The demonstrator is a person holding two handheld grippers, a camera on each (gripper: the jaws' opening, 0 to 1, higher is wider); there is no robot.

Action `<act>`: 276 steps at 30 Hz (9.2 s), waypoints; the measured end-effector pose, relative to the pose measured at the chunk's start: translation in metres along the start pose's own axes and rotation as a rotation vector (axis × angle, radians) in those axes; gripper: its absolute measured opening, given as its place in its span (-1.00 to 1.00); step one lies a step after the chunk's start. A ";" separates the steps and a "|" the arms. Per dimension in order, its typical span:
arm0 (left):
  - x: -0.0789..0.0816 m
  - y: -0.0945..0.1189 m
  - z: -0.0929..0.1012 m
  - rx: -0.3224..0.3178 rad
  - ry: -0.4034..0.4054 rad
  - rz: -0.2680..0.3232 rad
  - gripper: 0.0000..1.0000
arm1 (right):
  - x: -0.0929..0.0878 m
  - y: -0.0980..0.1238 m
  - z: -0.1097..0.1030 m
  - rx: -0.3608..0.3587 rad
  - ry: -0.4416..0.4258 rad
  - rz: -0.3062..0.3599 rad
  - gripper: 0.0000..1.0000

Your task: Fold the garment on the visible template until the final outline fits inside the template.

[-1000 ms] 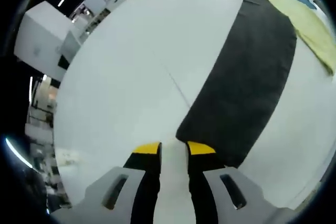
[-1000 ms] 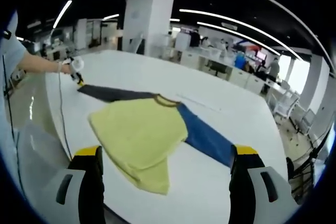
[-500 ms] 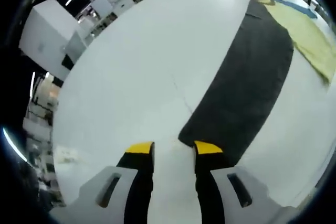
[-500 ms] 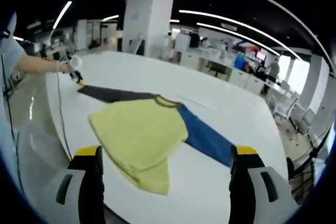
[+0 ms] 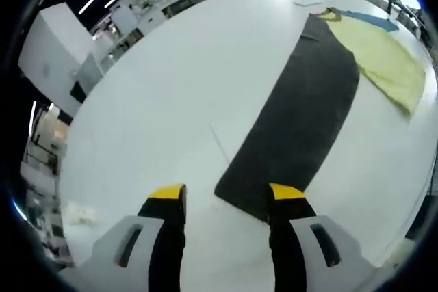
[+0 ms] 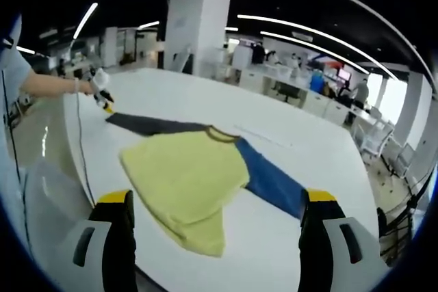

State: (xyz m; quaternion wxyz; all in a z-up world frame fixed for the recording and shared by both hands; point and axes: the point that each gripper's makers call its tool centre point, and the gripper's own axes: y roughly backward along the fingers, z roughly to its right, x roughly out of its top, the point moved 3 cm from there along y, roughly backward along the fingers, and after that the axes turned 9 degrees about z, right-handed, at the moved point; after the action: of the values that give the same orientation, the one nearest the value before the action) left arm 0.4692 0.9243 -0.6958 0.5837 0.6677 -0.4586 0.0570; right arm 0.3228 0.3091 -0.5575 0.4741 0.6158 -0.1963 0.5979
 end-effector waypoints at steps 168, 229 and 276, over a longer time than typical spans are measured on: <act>0.144 0.164 0.203 -0.430 -0.005 0.521 0.99 | 0.018 0.007 0.004 0.117 0.016 0.140 0.99; 0.137 0.111 0.250 -0.490 0.145 0.417 0.70 | -0.021 -0.011 0.027 0.151 -0.103 0.065 0.92; 0.103 0.062 0.277 -0.527 0.317 0.273 0.08 | -0.058 -0.053 0.019 0.230 -0.172 -0.023 0.57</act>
State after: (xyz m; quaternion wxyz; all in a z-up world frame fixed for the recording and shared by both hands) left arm 0.3589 0.6436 -0.6744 0.7874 0.4089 -0.4462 0.1172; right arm 0.3638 0.2999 -0.6261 0.3886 0.7174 -0.1592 0.5558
